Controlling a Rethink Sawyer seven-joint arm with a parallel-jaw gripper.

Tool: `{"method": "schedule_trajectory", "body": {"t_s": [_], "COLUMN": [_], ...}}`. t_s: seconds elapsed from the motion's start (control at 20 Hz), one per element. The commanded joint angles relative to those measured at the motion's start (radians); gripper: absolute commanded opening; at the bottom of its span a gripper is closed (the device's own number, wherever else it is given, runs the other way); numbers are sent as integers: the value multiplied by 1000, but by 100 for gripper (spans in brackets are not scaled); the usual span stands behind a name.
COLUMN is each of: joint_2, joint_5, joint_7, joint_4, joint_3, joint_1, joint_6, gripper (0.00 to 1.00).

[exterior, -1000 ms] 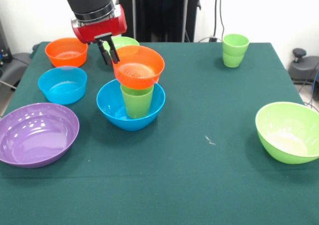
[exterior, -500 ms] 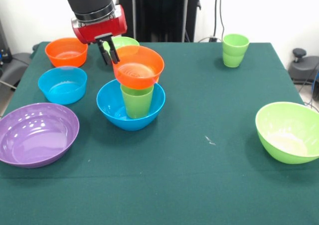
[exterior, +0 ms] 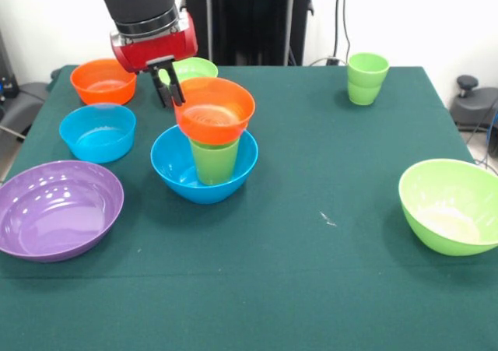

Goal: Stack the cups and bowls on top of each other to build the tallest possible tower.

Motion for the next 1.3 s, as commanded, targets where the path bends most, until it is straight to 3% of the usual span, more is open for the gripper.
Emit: {"method": "schedule_trajectory", "body": {"t_s": [0.05, 1.3], "joint_2": [77, 73], "joint_5": [-60, -67], "joint_7": [-21, -15], "joint_4": [-37, -44], "joint_3": [9, -11], "joint_1": [55, 73], "joint_6": [-54, -55], "gripper": [0, 0]}}
